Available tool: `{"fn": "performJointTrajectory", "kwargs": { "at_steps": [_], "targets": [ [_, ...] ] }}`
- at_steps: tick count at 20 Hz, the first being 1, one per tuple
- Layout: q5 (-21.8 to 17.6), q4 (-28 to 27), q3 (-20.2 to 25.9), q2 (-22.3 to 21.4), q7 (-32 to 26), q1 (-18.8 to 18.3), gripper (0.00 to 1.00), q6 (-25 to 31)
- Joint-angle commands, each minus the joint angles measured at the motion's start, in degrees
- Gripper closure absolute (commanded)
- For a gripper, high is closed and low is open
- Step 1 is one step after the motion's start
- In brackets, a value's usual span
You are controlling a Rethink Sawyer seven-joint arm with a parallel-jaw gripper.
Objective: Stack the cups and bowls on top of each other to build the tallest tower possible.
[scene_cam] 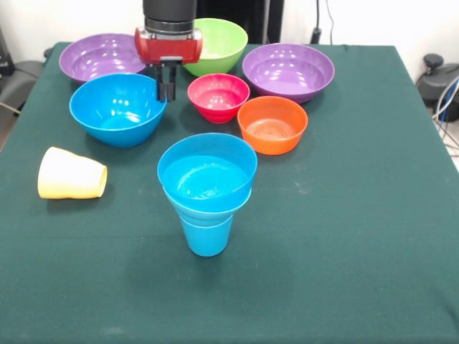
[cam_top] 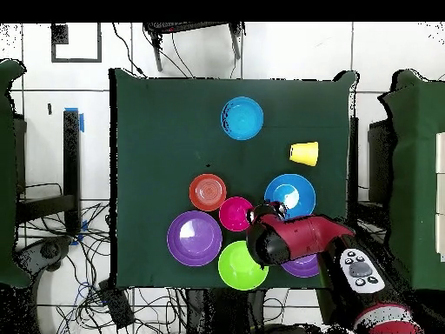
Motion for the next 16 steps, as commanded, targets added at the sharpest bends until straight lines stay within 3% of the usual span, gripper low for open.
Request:
{"fn": "performJointTrajectory", "kwargs": {
  "at_steps": [1, 13, 16],
  "targets": [
    [-0.41, -1.09, 5.8, 1.93, 2.01, 0.01, 1.0, 0.46],
    [-0.53, -2.55, 4.18, 1.98, 2.39, 1.21, 1.0, 0.62],
    [0.1, -1.8, 3.83, -0.79, 2.18, 1.46, 1.0, 1.99]
  ]
}}
